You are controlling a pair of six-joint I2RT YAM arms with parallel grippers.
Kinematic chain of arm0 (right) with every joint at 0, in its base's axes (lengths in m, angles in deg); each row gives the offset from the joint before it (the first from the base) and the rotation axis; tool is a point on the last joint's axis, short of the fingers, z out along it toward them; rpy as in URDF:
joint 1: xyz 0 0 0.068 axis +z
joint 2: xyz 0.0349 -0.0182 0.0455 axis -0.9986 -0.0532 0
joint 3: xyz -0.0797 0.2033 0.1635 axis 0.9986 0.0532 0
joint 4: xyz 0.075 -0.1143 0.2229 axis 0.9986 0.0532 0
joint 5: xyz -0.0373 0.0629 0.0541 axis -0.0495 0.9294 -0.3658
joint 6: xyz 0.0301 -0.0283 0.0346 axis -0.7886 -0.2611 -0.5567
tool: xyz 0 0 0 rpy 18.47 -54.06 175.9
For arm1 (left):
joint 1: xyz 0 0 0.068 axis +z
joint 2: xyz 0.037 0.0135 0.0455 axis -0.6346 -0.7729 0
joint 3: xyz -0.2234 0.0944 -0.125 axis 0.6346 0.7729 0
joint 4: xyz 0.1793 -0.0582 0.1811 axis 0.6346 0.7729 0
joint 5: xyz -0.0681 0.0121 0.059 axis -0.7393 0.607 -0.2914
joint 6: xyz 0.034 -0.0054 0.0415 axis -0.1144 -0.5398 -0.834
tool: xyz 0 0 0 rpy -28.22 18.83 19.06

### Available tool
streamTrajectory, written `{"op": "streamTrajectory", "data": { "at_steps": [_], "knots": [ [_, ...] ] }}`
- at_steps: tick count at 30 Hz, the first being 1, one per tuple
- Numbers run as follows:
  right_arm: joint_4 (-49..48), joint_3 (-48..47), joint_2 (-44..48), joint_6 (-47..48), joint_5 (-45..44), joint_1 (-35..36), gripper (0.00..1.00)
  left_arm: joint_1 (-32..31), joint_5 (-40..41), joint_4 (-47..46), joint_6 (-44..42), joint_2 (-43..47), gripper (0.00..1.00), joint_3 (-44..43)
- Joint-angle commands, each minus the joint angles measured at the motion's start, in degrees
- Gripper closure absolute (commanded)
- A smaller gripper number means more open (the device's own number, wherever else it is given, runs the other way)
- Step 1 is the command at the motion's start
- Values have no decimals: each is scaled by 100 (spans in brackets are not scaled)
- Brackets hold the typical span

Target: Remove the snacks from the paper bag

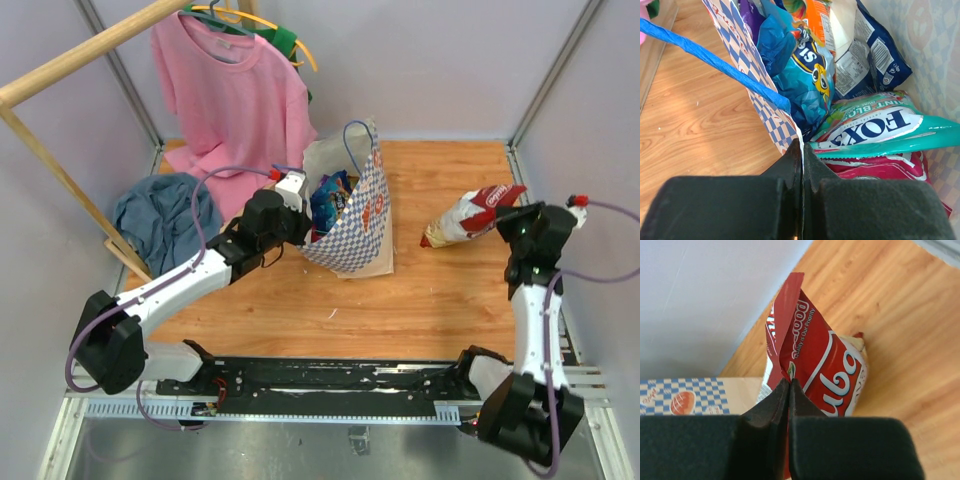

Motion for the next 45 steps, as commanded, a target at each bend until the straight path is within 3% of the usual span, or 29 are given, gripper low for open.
{"op": "streamTrajectory", "data": {
  "at_steps": [1,8,14,17,21,26,36,40,43,45],
  "knots": [
    [692,1118,1087,-374,-191,23,99,-4,-318,-146,-5,159,100,96],
    [2017,2113,2601,-1137,-712,23,98,-9,-393,-233,45,77,99,93],
    [1926,2148,2000,-1437,-1374,23,94,-5,-490,-224,97,15,99,77],
    [1302,2145,1281,-1705,-1352,23,94,-4,-449,-179,69,28,99,82],
    [-231,2103,103,-2111,-1344,8,99,-3,-385,-99,-11,32,99,59],
    [-1049,1635,-962,-2496,-1394,-150,99,-3,-253,1,-158,20,99,26],
    [-2937,2541,-734,-3616,-2104,-892,99,-3,-369,-80,-154,-258,99,-151],
    [-3090,2639,66,-2881,-1985,-1079,99,-3,-428,-72,-157,-356,99,-263],
    [-1223,1552,1009,-1500,-1866,-1060,99,-6,-433,-41,-177,-397,99,-315],
    [-466,684,1148,-670,-1596,-1027,99,-3,-452,-72,-159,-415,99,-318]
  ]
}}
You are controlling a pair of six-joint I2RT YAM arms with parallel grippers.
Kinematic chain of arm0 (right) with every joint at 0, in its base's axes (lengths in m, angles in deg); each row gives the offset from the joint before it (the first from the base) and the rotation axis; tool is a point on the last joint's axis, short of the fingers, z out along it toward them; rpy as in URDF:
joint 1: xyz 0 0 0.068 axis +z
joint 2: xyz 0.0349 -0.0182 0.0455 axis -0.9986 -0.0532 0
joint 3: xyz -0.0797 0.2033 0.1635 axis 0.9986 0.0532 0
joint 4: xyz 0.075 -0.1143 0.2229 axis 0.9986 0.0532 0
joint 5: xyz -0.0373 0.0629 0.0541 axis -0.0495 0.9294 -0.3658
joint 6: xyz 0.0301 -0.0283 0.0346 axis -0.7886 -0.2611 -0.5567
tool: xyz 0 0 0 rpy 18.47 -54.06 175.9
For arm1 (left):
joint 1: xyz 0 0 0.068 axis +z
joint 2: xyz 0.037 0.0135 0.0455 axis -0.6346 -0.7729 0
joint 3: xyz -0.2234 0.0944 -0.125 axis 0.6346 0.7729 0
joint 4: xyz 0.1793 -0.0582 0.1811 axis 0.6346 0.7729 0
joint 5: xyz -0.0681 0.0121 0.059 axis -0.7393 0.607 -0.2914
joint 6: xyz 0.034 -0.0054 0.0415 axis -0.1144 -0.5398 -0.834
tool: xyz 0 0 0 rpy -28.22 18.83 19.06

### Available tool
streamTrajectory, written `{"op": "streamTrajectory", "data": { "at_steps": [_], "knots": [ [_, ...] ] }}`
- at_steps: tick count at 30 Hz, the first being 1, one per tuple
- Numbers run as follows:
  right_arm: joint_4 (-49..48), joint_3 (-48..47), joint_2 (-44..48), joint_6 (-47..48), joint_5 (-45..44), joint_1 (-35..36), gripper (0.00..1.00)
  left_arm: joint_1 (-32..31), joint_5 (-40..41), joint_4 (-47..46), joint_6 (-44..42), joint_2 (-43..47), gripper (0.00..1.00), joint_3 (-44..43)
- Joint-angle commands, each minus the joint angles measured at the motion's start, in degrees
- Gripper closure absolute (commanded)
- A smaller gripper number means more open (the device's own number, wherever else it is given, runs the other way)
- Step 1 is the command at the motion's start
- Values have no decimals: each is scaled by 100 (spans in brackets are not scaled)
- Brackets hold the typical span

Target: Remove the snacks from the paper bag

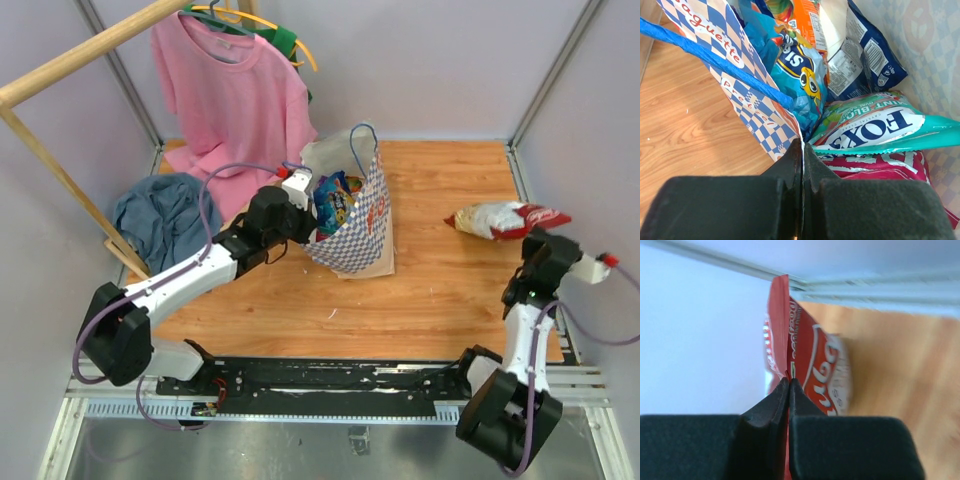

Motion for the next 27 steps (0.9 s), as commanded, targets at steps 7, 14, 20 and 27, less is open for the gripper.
{"op": "streamTrajectory", "data": {
  "at_steps": [7,14,20,27],
  "knots": [
    [3368,-4098,-419,3140,892,-15,99,-8,-395,-108,66,-265,100,-199],
    [4447,-4930,-1029,2693,167,361,99,-8,-469,13,103,-160,99,-182],
    [4366,-5223,-1416,2585,-2057,1954,99,-8,-505,44,145,-137,99,-138],
    [4380,-5605,-2565,2093,-2548,2433,99,-8,-389,92,91,2,100,-3]
  ]
}}
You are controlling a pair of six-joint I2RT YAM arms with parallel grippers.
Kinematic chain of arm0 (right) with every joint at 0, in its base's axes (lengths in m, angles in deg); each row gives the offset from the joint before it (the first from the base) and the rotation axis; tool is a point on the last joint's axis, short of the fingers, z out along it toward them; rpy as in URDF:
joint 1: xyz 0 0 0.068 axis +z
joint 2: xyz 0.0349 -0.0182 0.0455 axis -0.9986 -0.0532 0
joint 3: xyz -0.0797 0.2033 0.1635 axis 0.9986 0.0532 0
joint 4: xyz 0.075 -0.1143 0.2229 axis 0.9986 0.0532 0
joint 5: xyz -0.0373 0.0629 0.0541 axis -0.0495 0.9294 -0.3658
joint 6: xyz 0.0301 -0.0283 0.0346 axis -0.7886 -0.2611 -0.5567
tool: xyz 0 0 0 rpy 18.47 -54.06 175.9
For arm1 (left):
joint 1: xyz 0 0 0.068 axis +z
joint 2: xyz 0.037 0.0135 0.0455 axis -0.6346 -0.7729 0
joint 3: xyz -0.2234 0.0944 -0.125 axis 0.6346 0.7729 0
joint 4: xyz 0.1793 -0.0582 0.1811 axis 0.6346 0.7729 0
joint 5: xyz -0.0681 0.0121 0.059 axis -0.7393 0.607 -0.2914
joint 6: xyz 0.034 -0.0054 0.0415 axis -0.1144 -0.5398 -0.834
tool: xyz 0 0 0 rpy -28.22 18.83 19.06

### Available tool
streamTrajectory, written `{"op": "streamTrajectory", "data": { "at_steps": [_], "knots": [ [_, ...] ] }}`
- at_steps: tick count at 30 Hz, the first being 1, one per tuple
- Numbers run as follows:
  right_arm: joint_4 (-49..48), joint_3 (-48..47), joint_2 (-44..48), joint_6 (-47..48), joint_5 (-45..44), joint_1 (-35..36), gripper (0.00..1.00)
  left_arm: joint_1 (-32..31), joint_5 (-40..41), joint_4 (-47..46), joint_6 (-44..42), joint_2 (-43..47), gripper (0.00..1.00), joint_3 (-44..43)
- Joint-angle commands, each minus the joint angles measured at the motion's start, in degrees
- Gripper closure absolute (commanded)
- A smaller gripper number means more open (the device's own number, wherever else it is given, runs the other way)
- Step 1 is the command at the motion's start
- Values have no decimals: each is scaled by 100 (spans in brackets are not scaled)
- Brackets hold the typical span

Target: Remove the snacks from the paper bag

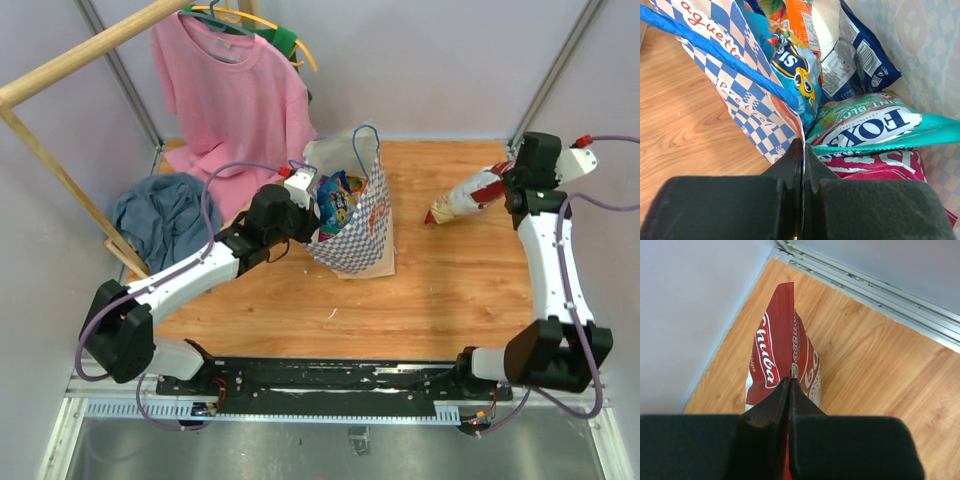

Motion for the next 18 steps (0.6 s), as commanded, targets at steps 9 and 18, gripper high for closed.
{"op": "streamTrajectory", "data": {
  "at_steps": [9,18],
  "knots": [
    [-70,-882,-775,-362,-1819,742,99,-10,-288,6,46,-57,99,146],
    [753,-1440,-631,-923,-3100,1126,99,-10,-437,-106,83,-261,99,147]
  ]
}}
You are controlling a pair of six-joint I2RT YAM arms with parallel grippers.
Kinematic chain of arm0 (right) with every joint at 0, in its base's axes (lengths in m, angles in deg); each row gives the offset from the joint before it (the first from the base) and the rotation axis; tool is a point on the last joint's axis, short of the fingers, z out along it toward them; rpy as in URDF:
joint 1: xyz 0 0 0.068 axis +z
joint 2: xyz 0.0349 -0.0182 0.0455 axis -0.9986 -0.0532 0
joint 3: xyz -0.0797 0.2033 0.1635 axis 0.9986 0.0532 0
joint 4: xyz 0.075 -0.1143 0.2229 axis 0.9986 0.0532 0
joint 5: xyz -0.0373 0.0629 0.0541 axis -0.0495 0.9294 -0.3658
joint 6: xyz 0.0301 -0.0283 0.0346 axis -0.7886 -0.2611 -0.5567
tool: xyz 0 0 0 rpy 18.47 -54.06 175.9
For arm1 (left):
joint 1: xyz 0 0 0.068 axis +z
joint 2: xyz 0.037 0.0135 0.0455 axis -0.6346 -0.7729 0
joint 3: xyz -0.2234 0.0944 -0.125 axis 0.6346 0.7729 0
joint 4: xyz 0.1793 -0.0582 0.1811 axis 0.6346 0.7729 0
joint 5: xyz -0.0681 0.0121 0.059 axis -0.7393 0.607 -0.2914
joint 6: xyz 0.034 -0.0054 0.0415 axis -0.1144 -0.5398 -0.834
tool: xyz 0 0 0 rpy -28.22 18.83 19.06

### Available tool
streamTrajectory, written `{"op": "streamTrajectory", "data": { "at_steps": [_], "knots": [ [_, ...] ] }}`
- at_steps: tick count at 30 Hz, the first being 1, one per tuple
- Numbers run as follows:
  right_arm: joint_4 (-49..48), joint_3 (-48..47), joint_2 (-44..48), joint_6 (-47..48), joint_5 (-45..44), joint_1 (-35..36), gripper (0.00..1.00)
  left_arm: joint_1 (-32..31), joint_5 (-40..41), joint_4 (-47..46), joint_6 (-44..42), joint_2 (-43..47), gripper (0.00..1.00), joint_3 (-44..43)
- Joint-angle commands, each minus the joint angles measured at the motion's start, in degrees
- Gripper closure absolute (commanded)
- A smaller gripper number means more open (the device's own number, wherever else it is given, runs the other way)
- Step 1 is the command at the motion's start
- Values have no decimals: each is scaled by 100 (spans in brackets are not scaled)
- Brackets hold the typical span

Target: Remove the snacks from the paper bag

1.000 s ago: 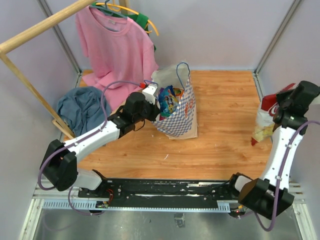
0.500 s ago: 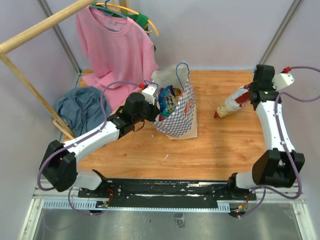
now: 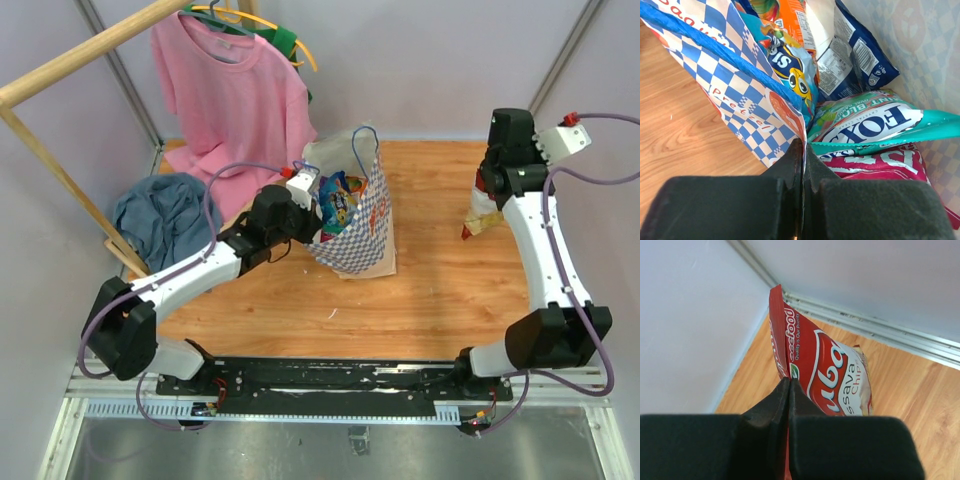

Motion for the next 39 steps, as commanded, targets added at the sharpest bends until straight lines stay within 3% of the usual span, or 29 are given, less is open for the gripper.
{"op": "streamTrajectory", "data": {
  "at_steps": [1,6,12,16,24,31,39],
  "knots": [
    [277,-188,173,-480,-1049,95,99,-14,-347,20,81,-207,99,92],
    [1077,-691,-625,-1561,-1264,-8,99,-14,-491,20,60,-236,99,100],
    [2718,-2684,-2294,-2382,-1467,-186,99,-14,-423,107,-10,-253,99,108],
    [2644,-3627,-2925,-2131,-1556,-268,99,-14,-433,91,-24,-354,99,62],
    [2126,-4484,-4090,-1339,-1228,-573,99,-14,-482,46,-96,-712,99,-70],
    [1385,-4470,-4306,-465,-1271,-529,99,-8,-441,34,-140,-884,99,-127],
    [365,-2267,-2276,-654,-1220,-441,99,-8,-622,-44,2,-925,99,-103]
  ]
}}
